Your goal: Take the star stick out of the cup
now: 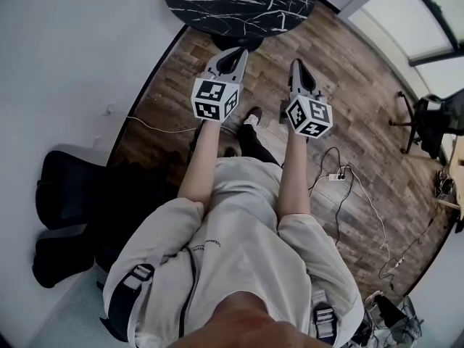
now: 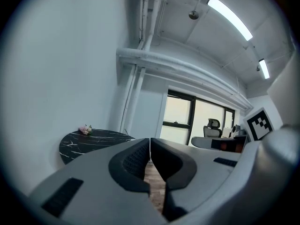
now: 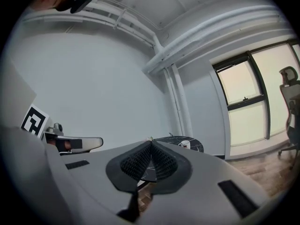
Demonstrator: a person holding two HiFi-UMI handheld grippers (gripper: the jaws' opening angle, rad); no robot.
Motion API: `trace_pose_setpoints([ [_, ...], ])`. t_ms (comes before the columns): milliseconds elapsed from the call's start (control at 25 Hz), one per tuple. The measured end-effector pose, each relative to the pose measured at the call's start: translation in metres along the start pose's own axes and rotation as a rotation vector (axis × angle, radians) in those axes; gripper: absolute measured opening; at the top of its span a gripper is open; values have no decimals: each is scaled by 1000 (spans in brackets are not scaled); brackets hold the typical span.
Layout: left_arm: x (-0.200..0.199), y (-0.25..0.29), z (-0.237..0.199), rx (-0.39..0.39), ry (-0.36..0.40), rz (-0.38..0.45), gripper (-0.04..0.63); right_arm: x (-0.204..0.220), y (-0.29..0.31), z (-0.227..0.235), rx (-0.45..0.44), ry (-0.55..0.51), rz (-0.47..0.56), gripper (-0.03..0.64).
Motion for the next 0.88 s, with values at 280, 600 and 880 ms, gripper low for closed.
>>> trace_pose_setpoints([
  [280,-24,54,-19,-8,50,-21,25,-29,49,30,-28,91,57,35],
  [600,-42,128,-23,-8,64,-26,25,-43,93,83,-16,148,63,35],
  [880,-54,189,-15,63,101,-7,25,-53,130,140,0,183,90,35],
])
Point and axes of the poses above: the fingertips, and each gripper's own axes: y forward along the fingers, z to its right, x out of its underside, the point moved 4 cm from there along -y, backward along the fingers, and after that the axes turned 2 degrees about -x, right-handed, at the moved point
